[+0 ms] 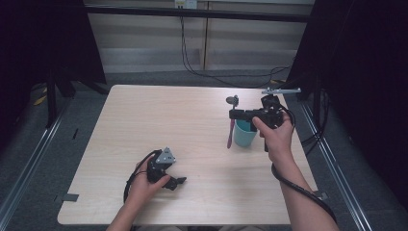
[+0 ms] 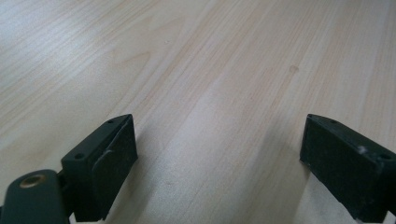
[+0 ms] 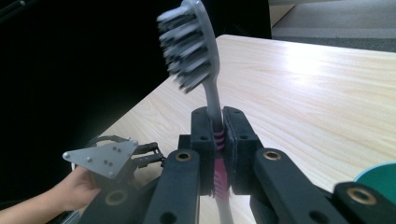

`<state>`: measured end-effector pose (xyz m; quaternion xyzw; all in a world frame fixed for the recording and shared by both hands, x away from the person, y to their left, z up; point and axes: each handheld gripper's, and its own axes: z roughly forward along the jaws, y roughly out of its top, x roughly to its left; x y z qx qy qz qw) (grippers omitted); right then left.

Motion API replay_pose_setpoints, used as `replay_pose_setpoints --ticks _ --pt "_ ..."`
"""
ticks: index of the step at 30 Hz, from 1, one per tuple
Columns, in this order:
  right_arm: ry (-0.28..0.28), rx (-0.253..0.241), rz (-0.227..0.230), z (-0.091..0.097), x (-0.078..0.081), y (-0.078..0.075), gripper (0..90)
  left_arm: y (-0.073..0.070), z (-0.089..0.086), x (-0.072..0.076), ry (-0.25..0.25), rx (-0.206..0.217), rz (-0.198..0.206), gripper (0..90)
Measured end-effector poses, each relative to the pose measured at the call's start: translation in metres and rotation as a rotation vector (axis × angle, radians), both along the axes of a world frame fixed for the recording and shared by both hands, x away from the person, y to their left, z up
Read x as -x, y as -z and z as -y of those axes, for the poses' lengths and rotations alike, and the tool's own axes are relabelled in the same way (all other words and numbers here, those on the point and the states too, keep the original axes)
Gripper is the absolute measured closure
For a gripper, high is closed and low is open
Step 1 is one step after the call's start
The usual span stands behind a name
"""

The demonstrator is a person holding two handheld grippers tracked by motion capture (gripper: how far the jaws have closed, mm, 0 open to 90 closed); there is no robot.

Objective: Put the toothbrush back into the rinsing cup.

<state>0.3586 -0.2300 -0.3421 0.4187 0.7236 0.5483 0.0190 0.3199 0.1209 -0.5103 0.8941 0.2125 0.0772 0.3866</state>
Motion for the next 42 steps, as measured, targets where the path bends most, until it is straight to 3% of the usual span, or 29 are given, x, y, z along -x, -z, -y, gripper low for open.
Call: replay_pose_setpoints --ticks 18,42 --pt "0.033 0.004 0.019 0.010 -0.006 -0.013 83.3 0.001 0.002 -0.002 -0.041 -0.026 -0.011 0.2" --pt "0.111 0.018 0.061 0.028 -0.014 -0.033 83.3 0.001 0.001 -0.003 -0.038 -0.029 -0.014 0.0"
